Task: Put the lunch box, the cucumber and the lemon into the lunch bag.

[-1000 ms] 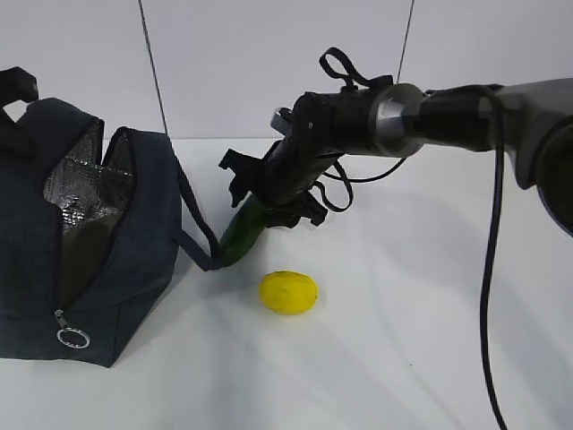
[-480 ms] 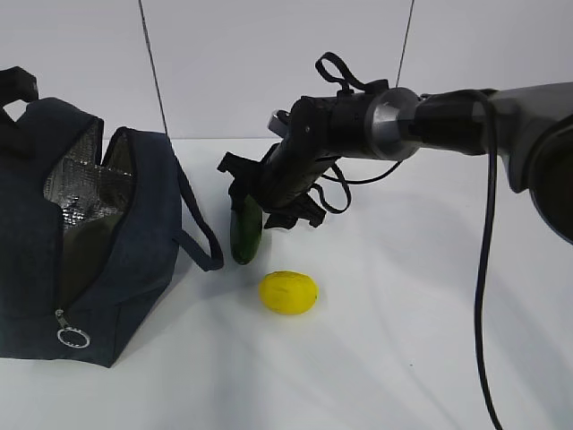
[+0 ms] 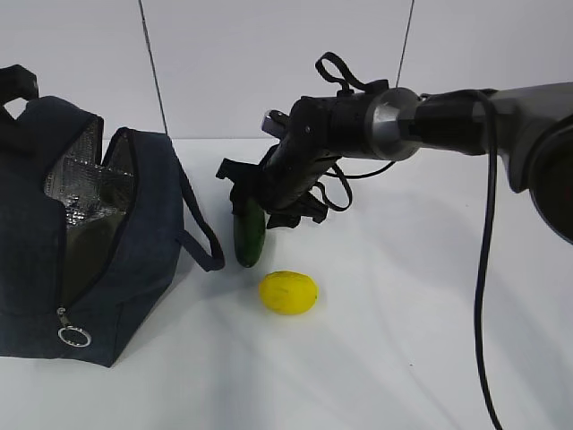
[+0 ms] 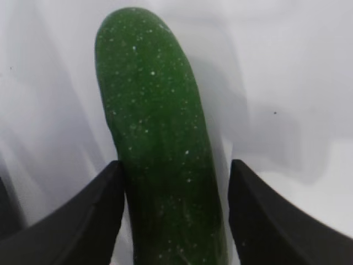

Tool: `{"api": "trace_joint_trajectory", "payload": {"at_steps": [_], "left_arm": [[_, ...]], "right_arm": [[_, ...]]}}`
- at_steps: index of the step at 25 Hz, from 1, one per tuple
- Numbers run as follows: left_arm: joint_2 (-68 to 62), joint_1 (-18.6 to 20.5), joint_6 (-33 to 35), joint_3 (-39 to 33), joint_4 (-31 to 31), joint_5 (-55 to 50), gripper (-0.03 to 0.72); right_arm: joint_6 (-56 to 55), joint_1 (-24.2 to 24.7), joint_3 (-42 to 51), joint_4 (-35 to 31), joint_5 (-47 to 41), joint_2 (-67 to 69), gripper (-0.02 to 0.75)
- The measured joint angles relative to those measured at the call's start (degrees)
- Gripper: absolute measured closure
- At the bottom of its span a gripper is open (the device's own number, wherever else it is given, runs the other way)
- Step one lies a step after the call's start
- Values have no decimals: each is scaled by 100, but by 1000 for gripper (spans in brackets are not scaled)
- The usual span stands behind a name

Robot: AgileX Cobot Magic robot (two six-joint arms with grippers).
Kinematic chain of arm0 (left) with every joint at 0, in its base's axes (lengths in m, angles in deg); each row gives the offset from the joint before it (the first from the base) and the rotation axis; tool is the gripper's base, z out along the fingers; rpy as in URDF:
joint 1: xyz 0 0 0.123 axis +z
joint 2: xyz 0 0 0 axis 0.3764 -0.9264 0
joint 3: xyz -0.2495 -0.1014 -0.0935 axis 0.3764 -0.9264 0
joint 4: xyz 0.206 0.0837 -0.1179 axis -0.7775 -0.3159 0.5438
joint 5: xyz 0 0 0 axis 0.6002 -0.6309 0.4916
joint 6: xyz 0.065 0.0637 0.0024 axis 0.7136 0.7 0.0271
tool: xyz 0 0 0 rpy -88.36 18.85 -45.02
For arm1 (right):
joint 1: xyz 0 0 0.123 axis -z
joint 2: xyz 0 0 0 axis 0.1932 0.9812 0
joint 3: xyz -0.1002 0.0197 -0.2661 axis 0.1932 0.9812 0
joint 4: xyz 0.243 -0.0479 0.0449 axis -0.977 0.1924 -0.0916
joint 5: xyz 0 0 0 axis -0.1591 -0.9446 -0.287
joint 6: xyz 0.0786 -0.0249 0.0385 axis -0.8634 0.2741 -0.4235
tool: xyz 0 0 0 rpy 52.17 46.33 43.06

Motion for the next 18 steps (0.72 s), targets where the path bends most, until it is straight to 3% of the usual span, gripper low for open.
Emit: {"api": "trace_joint_trajectory", "payload": {"at_steps": [8, 18], "left_arm": [[0, 0, 0, 0, 0, 12, 695], [0, 0, 0, 0, 0, 23, 695]], "right_arm": [[774, -69, 0, 21, -107, 2, 272], [865, -94, 0, 246, -255, 2, 275]]}}
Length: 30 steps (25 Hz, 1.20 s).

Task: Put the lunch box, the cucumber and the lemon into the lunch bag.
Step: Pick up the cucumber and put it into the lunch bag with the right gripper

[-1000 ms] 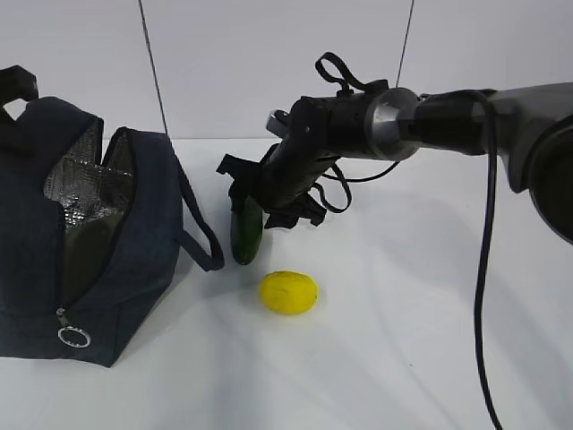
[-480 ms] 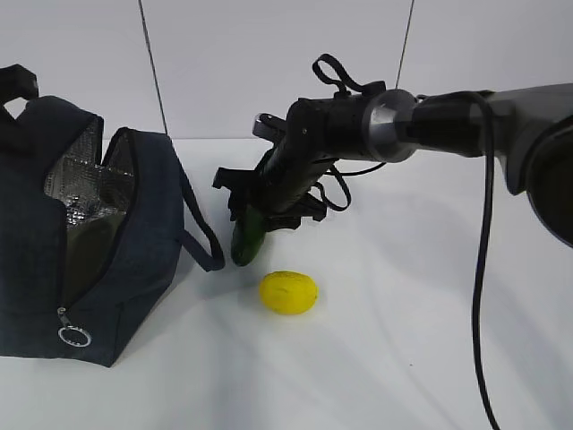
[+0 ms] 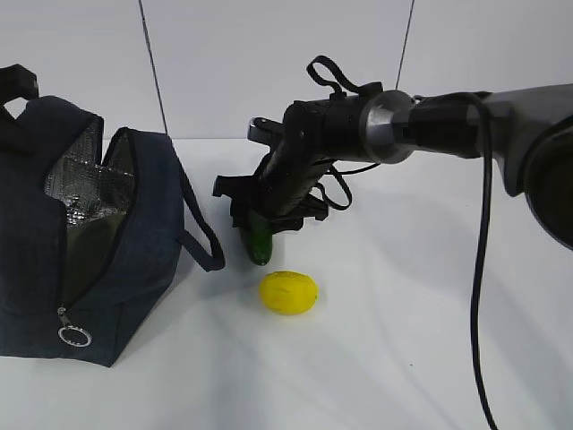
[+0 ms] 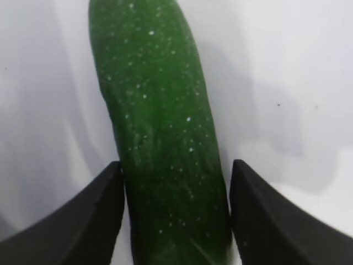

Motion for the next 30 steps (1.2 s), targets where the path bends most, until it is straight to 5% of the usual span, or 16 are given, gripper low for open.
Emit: {"api": "trace_joint_trajectory", "payload": {"at_steps": [30], "left_arm": [[0, 0, 0, 0, -47, 0, 695]], "right_arm": [[12, 0, -212, 114, -224, 0, 349]]}}
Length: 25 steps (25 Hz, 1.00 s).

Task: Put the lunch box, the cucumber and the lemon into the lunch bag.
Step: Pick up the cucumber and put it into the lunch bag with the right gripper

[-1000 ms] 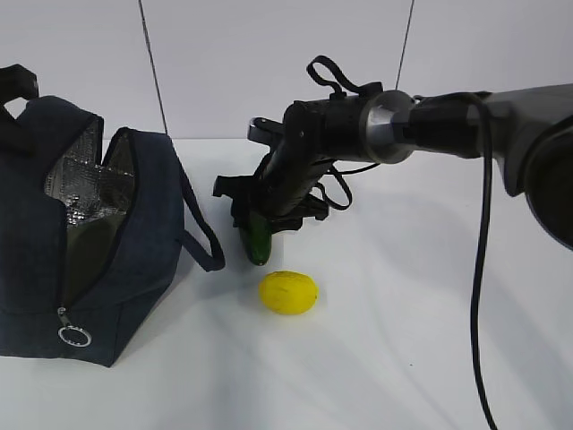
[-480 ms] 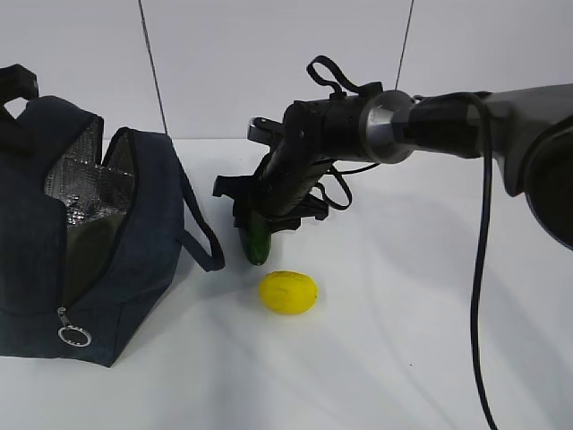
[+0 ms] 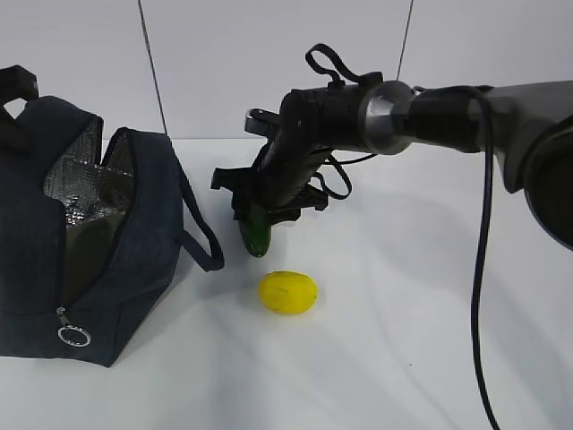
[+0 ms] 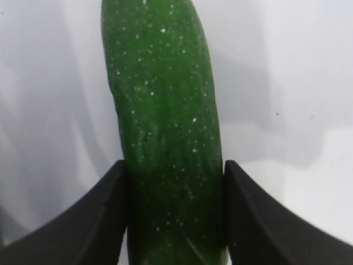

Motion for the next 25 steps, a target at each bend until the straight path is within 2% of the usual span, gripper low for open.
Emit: {"api": "trace_joint_trajectory", "payload": {"at_steps": [5, 13, 20, 25], "left_arm": [[0, 0, 0, 0, -10, 0, 695], [0, 0, 0, 0, -17, 0, 695], [0, 0, 0, 0, -17, 0, 695], [0, 0, 0, 0, -17, 0, 695]], "right_arm": [[0, 0, -407, 398, -533, 0, 349], [2, 0, -1336, 1004, -2035, 0, 349], [12, 0, -2496, 1105, -3207, 0, 350], [533, -24, -3022, 1010, -3339, -12, 350]]}}
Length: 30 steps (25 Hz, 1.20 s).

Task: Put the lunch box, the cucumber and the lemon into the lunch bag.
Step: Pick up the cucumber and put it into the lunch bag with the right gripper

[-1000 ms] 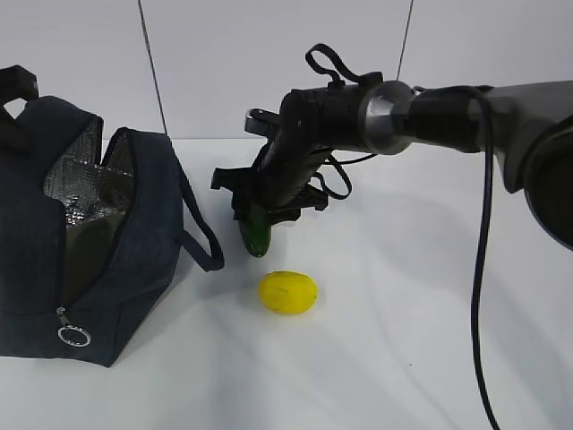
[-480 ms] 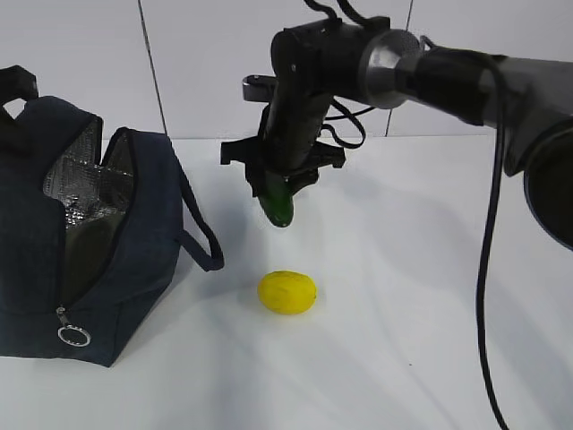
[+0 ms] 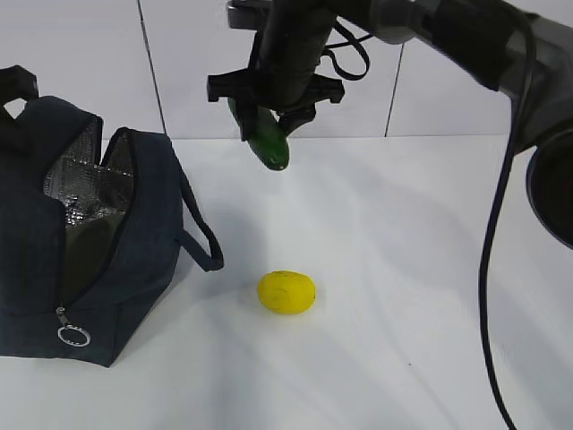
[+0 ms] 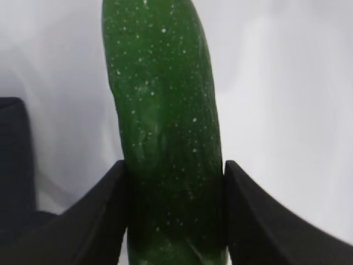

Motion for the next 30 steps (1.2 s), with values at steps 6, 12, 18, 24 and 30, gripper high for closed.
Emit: {"api": "trace_joint_trajectory", "payload": {"at_steps": [6, 12, 18, 24, 30], "left_arm": [[0, 0, 0, 0, -65, 0, 695], [0, 0, 0, 0, -101, 0, 695], [0, 0, 0, 0, -101, 10, 695], [0, 0, 0, 0, -101, 10, 695], [0, 0, 0, 0, -114, 10, 695]], "right_arm": [[435, -58, -154, 52, -89, -188, 350], [863, -58, -270, 135, -98, -259, 350], [1099, -96, -270, -684, -122, -475, 350], [1148, -165, 479, -858, -122, -1300, 350], [1208, -177, 1422, -1423, -122, -1994, 350]]}}
